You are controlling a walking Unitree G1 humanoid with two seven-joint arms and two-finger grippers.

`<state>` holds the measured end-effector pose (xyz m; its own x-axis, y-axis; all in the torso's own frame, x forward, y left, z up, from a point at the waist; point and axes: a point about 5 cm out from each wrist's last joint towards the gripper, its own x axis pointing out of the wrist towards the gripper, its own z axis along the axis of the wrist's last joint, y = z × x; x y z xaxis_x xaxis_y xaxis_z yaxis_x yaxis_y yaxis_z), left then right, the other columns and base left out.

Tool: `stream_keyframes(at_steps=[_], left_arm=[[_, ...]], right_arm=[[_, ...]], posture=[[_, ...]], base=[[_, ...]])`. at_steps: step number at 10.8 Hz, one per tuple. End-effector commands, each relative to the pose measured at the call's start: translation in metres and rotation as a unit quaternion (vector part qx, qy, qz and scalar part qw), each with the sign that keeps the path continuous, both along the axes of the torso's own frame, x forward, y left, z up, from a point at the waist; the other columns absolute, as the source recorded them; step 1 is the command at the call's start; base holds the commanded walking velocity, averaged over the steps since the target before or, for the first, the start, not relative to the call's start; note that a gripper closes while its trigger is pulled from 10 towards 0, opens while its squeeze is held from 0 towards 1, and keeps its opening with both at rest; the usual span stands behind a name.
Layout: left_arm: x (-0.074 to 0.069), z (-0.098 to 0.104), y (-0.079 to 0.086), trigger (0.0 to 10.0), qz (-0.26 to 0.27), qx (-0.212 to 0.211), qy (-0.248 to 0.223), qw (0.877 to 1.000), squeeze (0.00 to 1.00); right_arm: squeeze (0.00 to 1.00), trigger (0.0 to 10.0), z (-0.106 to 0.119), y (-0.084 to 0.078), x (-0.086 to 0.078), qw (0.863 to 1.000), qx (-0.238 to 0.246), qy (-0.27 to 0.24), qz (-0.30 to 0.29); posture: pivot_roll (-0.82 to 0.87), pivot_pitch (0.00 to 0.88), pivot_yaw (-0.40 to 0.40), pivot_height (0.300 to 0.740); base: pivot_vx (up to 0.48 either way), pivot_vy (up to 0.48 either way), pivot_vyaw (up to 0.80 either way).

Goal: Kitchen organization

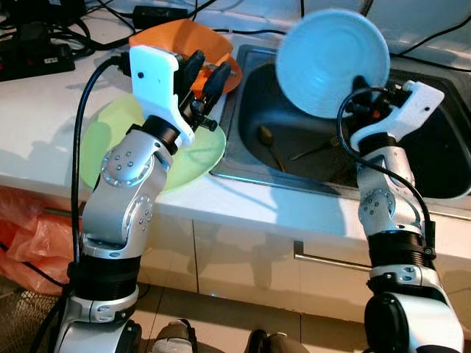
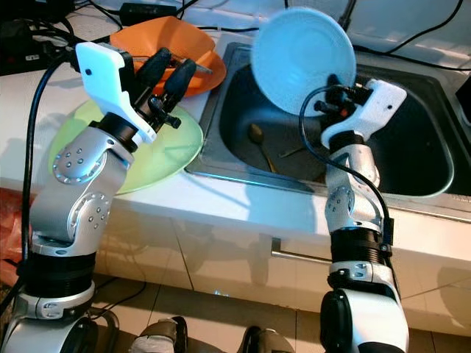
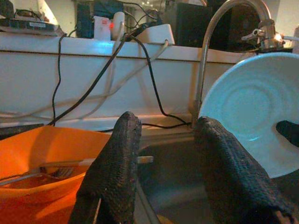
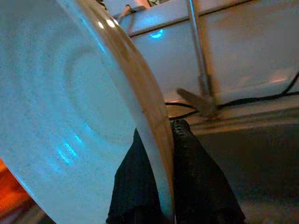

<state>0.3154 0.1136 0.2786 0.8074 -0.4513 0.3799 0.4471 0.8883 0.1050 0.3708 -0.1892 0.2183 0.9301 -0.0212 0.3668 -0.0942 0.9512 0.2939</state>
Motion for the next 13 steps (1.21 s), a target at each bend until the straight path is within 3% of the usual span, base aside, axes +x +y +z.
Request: stream_keyframes(at_steps=[1, 2, 4, 8, 10, 11, 12, 13], left_arm=[[-0.004, 0.002, -0.003, 10.0, -0.011, 0.009, -0.01, 1.0, 0.0], [-0.004, 0.002, -0.003, 10.0, -0.011, 0.011, -0.01, 1.0, 0.0], [-0.004, 0.002, -0.003, 10.0, -0.01, 0.015, -0.008, 1.0, 0.0], [-0.005, 0.0, -0.004, 10.0, -0.01, 0.019, -0.006, 1.0, 0.0], [-0.006, 0.0, -0.005, 10.0, -0.012, 0.019, -0.004, 1.0, 0.0], [-0.006, -0.001, -0.005, 10.0, -0.013, 0.018, -0.003, 1.0, 0.0], [-0.006, -0.001, -0.005, 10.0, -0.012, 0.018, -0.002, 1.0, 0.0], [-0.006, -0.001, -0.005, 10.0, -0.011, 0.018, -0.002, 1.0, 0.0]], right_arm=[[0.0, 2.6, 0.011, -0.004, 0.001, 0.999, -0.017, -0.02, -0.018], [0.0, 10.0, 0.004, -0.003, 0.003, 0.998, -0.057, -0.004, -0.026], [0.0, 10.0, -0.009, 0.006, 0.004, 0.991, -0.13, 0.016, -0.024], [0.0, 10.0, -0.047, 0.021, 0.005, 0.977, -0.197, 0.081, 0.005], [0.0, 10.0, -0.057, 0.026, 0.004, 0.974, -0.205, 0.095, 0.018], [0.75, 10.0, -0.063, 0.028, 0.003, 0.973, -0.207, 0.103, 0.025], [0.9, 10.0, -0.064, 0.029, 0.003, 0.972, -0.208, 0.104, 0.025], [0.63, 10.0, -0.064, 0.029, 0.003, 0.972, -0.209, 0.104, 0.024]], posture=[[0.13, 0.141, -0.059, 0.74], [0.14, 0.139, -0.06, 0.74], [0.14, 0.136, -0.059, 0.74], [0.15, 0.132, -0.062, 0.74], [0.14, 0.136, -0.062, 0.74], [0.15, 0.138, -0.063, 0.74], [0.15, 0.143, -0.064, 0.74], [0.15, 0.145, -0.066, 0.74]], base=[[0.0, 0.0, 0.0], [0.0, 0.0, 0.0], [0.0, 0.0, 0.0], [0.0, 0.0, 0.0], [0.0, 0.0, 0.0], [0.0, 0.0, 0.0], [0.0, 0.0, 0.0], [0.0, 0.0, 0.0]])
